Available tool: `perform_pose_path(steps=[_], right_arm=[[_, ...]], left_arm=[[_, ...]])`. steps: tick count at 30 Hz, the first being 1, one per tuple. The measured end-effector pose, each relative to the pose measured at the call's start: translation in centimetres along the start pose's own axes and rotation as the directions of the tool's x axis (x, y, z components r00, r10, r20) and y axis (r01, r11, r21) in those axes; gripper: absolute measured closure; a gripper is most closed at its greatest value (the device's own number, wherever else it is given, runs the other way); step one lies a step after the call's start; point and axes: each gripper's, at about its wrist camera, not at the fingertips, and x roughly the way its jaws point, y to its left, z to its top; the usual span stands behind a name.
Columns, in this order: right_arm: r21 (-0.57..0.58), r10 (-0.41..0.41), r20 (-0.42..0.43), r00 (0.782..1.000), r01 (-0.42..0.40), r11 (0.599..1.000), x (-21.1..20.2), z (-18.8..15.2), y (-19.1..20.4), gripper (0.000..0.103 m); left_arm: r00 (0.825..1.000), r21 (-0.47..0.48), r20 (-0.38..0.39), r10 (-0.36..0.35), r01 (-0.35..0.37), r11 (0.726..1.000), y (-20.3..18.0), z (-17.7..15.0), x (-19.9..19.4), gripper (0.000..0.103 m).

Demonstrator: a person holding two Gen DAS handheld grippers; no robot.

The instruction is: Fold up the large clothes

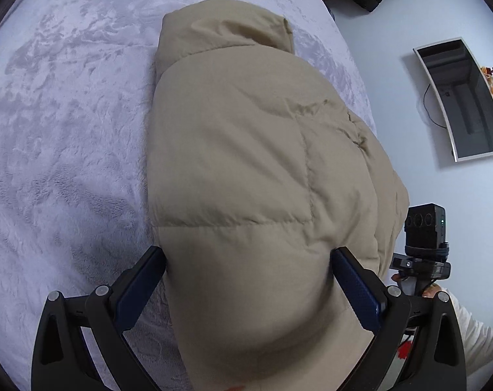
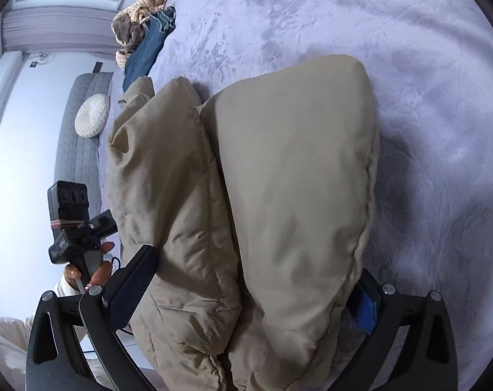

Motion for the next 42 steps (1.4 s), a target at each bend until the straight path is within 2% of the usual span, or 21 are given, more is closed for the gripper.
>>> perform_pose_path(steps=[2, 5, 7, 9, 11, 13, 16, 19, 21, 23, 24, 26, 28, 35, 42], right_arm=[[-0.011, -0.011, -0.019, 1.0, 0.011, 1.0, 0.6, 0.4, 0.0, 0.0], [-0.003, -0.01, -0.048, 0.999, 0.009, 1.0, 1.8, 1.3, -0.8, 0.0], [0.007, 0.007, -0.07, 0.998, -0.007, 1.0, 2.6, 2.0, -1.3, 0.0], [0.017, 0.04, -0.087, 0.995, -0.038, 0.999, 3.5, 2.7, -1.4, 0.0], [0.022, 0.075, -0.093, 0.993, -0.073, 0.997, 4.3, 3.3, -1.1, 0.0], [0.028, 0.081, -0.093, 0.992, -0.079, 0.997, 5.0, 3.8, -1.0, 0.0], [0.052, 0.078, -0.085, 0.993, -0.073, 0.996, 5.1, 4.0, -1.1, 0.0], [0.1, 0.077, -0.083, 0.994, -0.069, 0.993, 4.9, 4.0, -1.4, 0.001], [0.13, 0.086, -0.072, 0.994, -0.076, 0.989, 4.7, 4.0, -1.5, 0.007], [0.14, 0.093, -0.063, 0.994, -0.084, 0.987, 4.3, 4.1, -1.3, 0.026], [0.142, 0.103, -0.053, 0.993, -0.095, 0.985, 3.9, 4.1, -1.2, 0.03], [0.138, 0.126, -0.045, 0.991, -0.119, 0.983, 3.3, 4.1, -0.9, 0.045], [0.126, 0.148, -0.04, 0.988, -0.142, 0.982, 2.7, 4.3, -0.3, 0.049], [0.063, 0.17, -0.004, 0.985, -0.17, 0.983, 2.2, 6.0, 3.5, 0.05], [0.003, 0.165, 0.039, 0.985, -0.166, 0.986, 5.2, 9.0, 9.3, 0.05]], left_arm=[[0.996, -0.046, -0.027, -0.087, 0.085, 0.995, 1.6, 0.3, 0.9, 0.001], [0.978, -0.091, -0.052, -0.203, 0.198, 0.976, 3.1, 0.4, 2.4, 0.001], [0.966, -0.114, -0.057, -0.253, 0.246, 0.963, 3.6, 0.5, 3.4, 0.001], [0.961, -0.133, -0.053, -0.273, 0.264, 0.955, 3.8, 0.8, 4.2, 0.001], [0.965, -0.144, -0.048, -0.259, 0.25, 0.957, 3.4, 0.9, 4.7, 0.0], [0.978, -0.138, -0.041, -0.205, 0.197, 0.971, 2.5, 1.0, 4.8, 0.0], [0.997, -0.07, -0.018, -0.082, 0.08, 0.994, 0.2, 0.9, 4.2, 0.001], [1.0, 0.001, 0.003, 0.015, -0.015, 1.0, -2.3, 1.0, 3.7, 0.008], [0.998, 0.027, 0.018, 0.055, -0.055, 0.998, -3.5, 1.0, 3.3, 0.012], [0.996, 0.045, 0.03, 0.083, -0.085, 0.995, -4.5, 0.8, 2.9, 0.016], [0.995, 0.052, 0.035, 0.093, -0.094, 0.994, -4.9, 0.7, 2.6, 0.017], [0.993, 0.069, 0.047, 0.106, -0.109, 0.992, -5.9, 0.8, 1.6, 0.017], [0.993, 0.089, 0.067, 0.098, -0.104, 0.991, -6.8, 0.9, 0.7, 0.017], [0.989, 0.102, 0.133, 0.059, -0.073, 0.992, -6.0, 2.7, -3.5, 0.017], [0.983, 0.112, 0.176, 0.062, -0.082, 0.99, -1.3, 6.9, -9.2, 0.017]])
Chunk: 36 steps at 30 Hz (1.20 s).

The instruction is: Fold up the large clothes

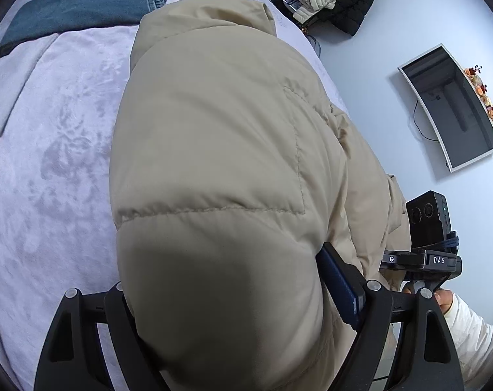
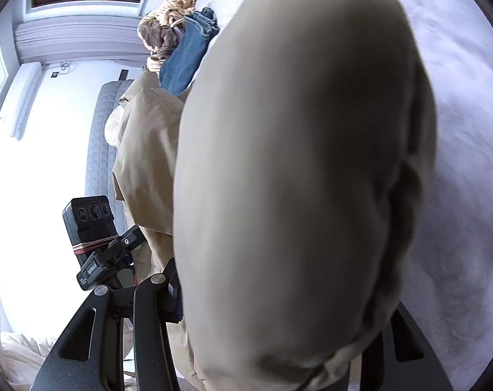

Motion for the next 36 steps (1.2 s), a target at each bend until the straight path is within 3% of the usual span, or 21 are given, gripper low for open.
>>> perform_pose_path(steps=[8, 13, 18, 20, 24, 26, 30, 31, 32, 33, 34, 36], right_arm=[[-0.044, 0.015, 0.012, 1.0, -0.015, 0.999, 9.0, 4.9, 5.2, 0.05], [-0.05, -0.024, -0.009, 1.0, 0.024, 0.998, 14.1, 8.9, 6.2, 0.05], [-0.044, -0.089, -0.024, 0.996, 0.088, 0.995, 14.6, 9.9, 5.4, 0.048], [-0.044, -0.143, -0.025, 0.989, 0.142, 0.989, 14.5, 9.9, 6.1, 0.04], [-0.09, -0.286, 0.017, 0.958, 0.286, 0.954, 12.4, 9.5, 8.0, 0.036], [-0.094, -0.358, 0.079, 0.93, 0.364, 0.927, 11.2, 8.6, 8.7, 0.036], [-0.052, -0.465, 0.285, 0.838, 0.498, 0.865, 5.1, 4.9, 9.8, 0.037], [-0.048, -0.459, 0.324, 0.827, 0.499, 0.865, 4.2, 4.7, 10.3, 0.045], [-0.053, -0.442, 0.355, 0.824, 0.49, 0.87, 3.8, 4.5, 11.3, 0.063], [-0.074, -0.419, 0.37, 0.829, 0.476, 0.876, 3.7, 4.4, 12.2, 0.07], [-0.098, -0.404, 0.371, 0.836, 0.468, 0.878, 3.9, 5.0, 12.9, 0.076], [-0.167, -0.382, 0.362, 0.85, 0.463, 0.871, 6.3, 5.4, 14.8, 0.077]], left_arm=[[0.992, -0.036, 0.067, 0.109, -0.106, 0.994, 9.8, 5.1, -3.4, 0.017], [0.978, -0.101, 0.058, 0.198, -0.192, 0.976, 14.8, 5.0, -1.8, 0.017], [0.973, -0.113, 0.074, 0.22, -0.211, 0.971, 14.7, 3.9, -0.4, 0.013], [0.971, -0.11, 0.076, 0.228, -0.219, 0.969, 14.5, 3.6, -0.4, 0.013], [0.969, -0.121, 0.073, 0.238, -0.228, 0.966, 14.8, 4.0, -0.4, 0.013], [0.968, -0.124, 0.074, 0.242, -0.231, 0.965, 14.2, 3.9, -0.6, 0.012], [0.964, -0.119, 0.076, 0.254, -0.244, 0.962, 13.9, 3.8, -0.7, 0.012], [0.963, -0.118, 0.075, 0.258, -0.248, 0.961, 13.8, 3.8, -0.7, 0.012], [0.962, -0.117, 0.074, 0.262, -0.252, 0.961, 13.8, 3.8, -0.6, 0.011], [0.96, -0.115, 0.072, 0.271, -0.262, 0.958, 13.8, 3.9, -0.6, 0.009], [0.956, -0.109, 0.071, 0.284, -0.275, 0.955, 13.7, 3.9, -0.6, 0.009], [0.954, -0.103, 0.064, 0.293, -0.286, 0.953, 13.6, 3.9, -0.6, 0.009]])
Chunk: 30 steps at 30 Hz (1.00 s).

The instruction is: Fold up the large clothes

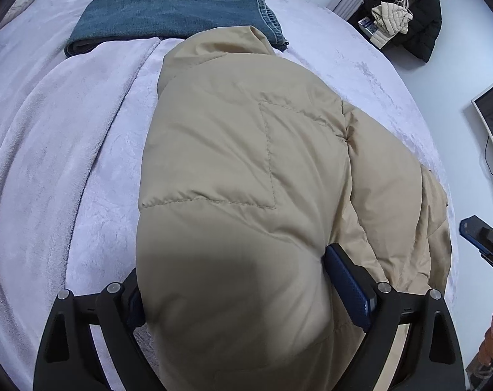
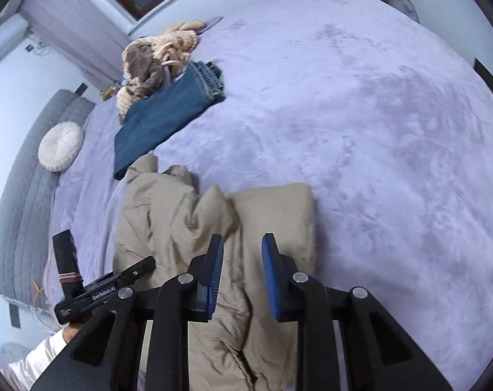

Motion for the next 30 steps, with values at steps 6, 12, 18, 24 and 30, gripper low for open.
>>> perform_pose_path(steps=[6, 12, 18, 24, 30], right_arm=[[-0.058, -0.076, -0.099, 0.992, 0.07, 0.996, 7.0, -1.8, 2.4, 0.079], [-0.042, -0.111, -0.133, 0.985, 0.106, 0.993, 9.6, -2.1, -0.4, 0.084], [0.002, -0.13, -0.161, 0.978, 0.132, 0.991, 11.9, -2.4, -3.3, 0.103], [0.038, -0.097, -0.174, 0.98, 0.106, 0.994, 11.3, -2.4, -3.7, 0.103], [0.039, -0.06, -0.128, 0.99, 0.065, 0.997, 6.0, -3.1, -1.5, 0.099]], left_arm=[[0.99, 0.021, 0.112, 0.083, -0.086, 0.996, -0.2, 1.4, -3.3, 0.009], [0.991, -0.041, 0.117, 0.068, -0.063, 0.997, 1.2, 4.2, -1.1, 0.009], [0.989, 0.046, 0.108, 0.1, -0.105, 0.993, -0.6, 3.3, 1.4, 0.005], [0.99, 0.039, 0.099, 0.101, -0.105, 0.994, 0.1, 3.0, 1.5, 0.005], [0.99, 0.026, 0.101, 0.102, -0.105, 0.994, 0.2, 2.8, 1.3, 0.005]])
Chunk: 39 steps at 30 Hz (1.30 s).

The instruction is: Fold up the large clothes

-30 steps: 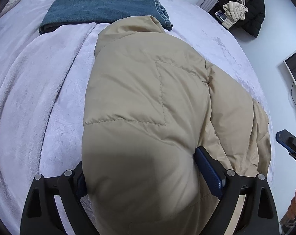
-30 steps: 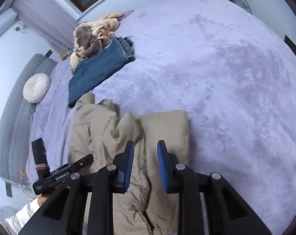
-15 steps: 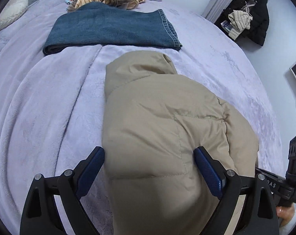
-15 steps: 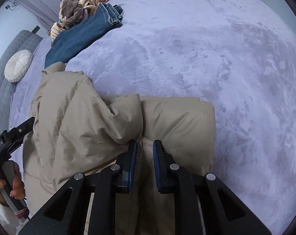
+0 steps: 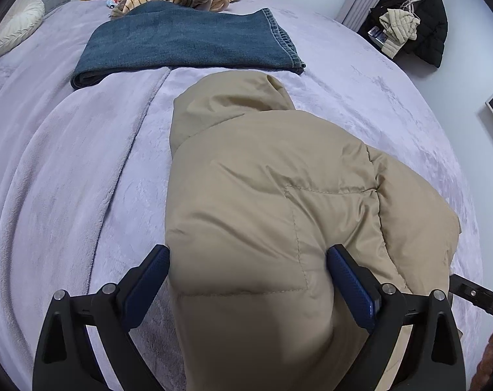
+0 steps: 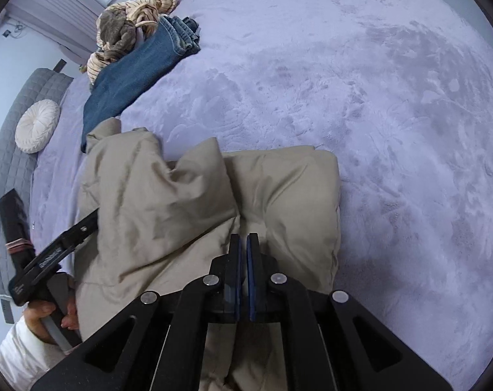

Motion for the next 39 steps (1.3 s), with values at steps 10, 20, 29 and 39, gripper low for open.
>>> perform_pose_path(steps=[10, 20, 29, 39], right_arm=[[-0.085, 0.021, -0.016, 1.0, -0.023, 0.996, -4.4, -5.9, 3.4, 0.099], [-0.072, -0.021, -0.116, 0.993, 0.013, 0.997, -2.2, -9.8, 2.5, 0.099], [-0.049, -0.067, -0.16, 0.985, 0.06, 0.997, -0.1, -10.9, 2.1, 0.099], [-0.015, -0.096, -0.212, 0.973, 0.095, 0.995, 2.0, -12.1, 2.2, 0.099]], left_arm=[[1.0, 0.04, 0.013, 0.002, -0.003, 0.999, 0.1, -1.2, -3.9, 0.005], [0.997, 0.032, -0.074, -0.005, 0.008, 0.999, 1.7, -8.9, -8.1, 0.005], [0.987, 0.013, -0.158, 0.009, -0.008, 1.0, 1.3, -11.5, -7.7, 0.005], [0.981, 0.031, -0.193, 0.02, -0.014, 0.999, 1.7, -12.6, -7.0, 0.005]])
